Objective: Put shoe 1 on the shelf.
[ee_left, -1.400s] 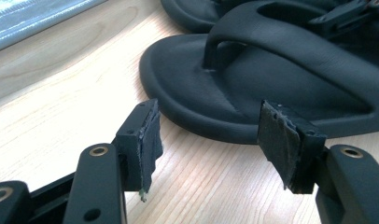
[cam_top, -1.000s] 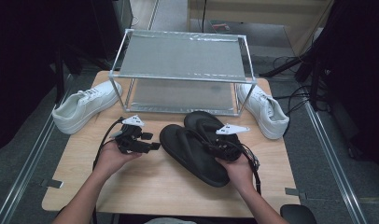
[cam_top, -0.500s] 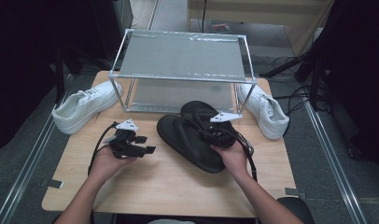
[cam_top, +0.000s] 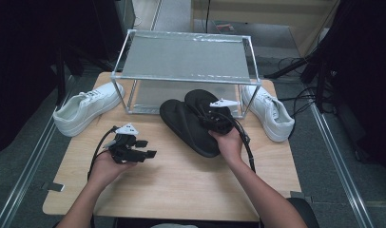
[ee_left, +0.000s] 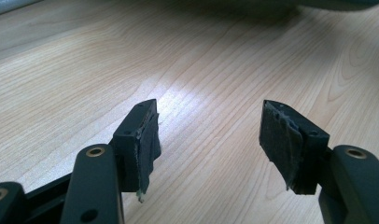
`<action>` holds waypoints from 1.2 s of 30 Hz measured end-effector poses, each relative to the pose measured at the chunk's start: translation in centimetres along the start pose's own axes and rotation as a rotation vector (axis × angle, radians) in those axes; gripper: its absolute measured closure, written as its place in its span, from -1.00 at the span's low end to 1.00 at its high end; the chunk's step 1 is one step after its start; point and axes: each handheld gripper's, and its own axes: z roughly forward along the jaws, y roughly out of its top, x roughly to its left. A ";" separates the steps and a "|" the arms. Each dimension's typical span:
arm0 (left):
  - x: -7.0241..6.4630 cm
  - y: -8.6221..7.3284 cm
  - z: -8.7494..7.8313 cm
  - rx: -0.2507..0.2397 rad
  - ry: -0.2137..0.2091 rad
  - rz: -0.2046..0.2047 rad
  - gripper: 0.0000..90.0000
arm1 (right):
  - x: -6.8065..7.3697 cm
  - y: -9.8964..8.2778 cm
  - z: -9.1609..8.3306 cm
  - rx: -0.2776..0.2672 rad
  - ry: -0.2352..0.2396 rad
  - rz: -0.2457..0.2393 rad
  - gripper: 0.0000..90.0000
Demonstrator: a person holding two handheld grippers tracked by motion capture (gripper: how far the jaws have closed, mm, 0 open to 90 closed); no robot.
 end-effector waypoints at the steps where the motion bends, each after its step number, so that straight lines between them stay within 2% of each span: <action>1: 0.0 0.0 0.0 -0.002 0.001 0.001 -0.15 | -0.1 0.2 0.2 0.004 -0.009 0.003 0.67; 4: -0.1 0.1 0.0 0.001 0.002 0.006 -0.15 | -0.7 0.6 1.1 -0.002 -0.046 -0.003 0.67; 9: -0.2 0.1 0.3 0.003 0.003 0.009 -0.15 | -1.4 0.9 2.2 -0.021 -0.055 0.038 0.66; 13: -0.2 0.1 0.3 0.005 0.002 0.012 -0.15 | -1.4 1.2 3.0 -0.025 -0.068 0.046 0.65; 19: -0.3 0.1 0.2 0.003 0.000 0.018 -0.15 | -1.4 1.0 4.1 -0.024 -0.089 0.041 0.63; 20: -0.3 0.1 0.2 0.000 -0.002 0.017 -0.15 | -1.4 0.6 4.6 -0.001 -0.088 0.025 0.52; 26: -0.4 0.1 0.1 -0.001 -0.005 0.021 -0.15 | -1.6 0.5 4.5 -0.006 -0.088 0.027 0.51; 36: -0.3 0.1 0.1 0.006 -0.005 0.023 -0.15 | -1.7 0.5 4.4 -0.002 -0.062 0.040 0.30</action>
